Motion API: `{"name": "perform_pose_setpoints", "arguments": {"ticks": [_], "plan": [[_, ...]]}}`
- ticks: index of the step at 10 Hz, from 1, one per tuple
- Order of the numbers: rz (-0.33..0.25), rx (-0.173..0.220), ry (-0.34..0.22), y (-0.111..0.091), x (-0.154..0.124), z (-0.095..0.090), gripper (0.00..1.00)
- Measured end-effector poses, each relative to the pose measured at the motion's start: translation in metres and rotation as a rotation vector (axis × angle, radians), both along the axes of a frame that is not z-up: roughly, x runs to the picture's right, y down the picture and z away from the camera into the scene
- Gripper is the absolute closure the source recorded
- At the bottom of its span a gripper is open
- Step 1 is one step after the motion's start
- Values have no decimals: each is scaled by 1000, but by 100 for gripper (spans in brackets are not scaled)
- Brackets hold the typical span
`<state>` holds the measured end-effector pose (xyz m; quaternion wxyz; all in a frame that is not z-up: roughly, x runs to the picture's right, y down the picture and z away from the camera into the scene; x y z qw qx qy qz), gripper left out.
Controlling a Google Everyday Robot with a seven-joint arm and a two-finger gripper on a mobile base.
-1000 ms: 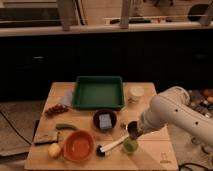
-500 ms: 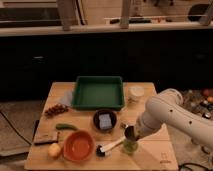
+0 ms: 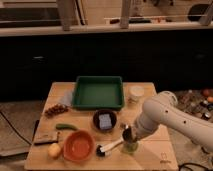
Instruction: Stack cups into tray
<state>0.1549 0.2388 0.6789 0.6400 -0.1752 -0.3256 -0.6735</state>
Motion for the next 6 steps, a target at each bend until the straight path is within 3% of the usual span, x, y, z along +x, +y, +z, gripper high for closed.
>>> {"name": "perform_pose_setpoints", "arguments": {"ticks": [6], "plan": [[-11,1,19,8,0,7,24]]}}
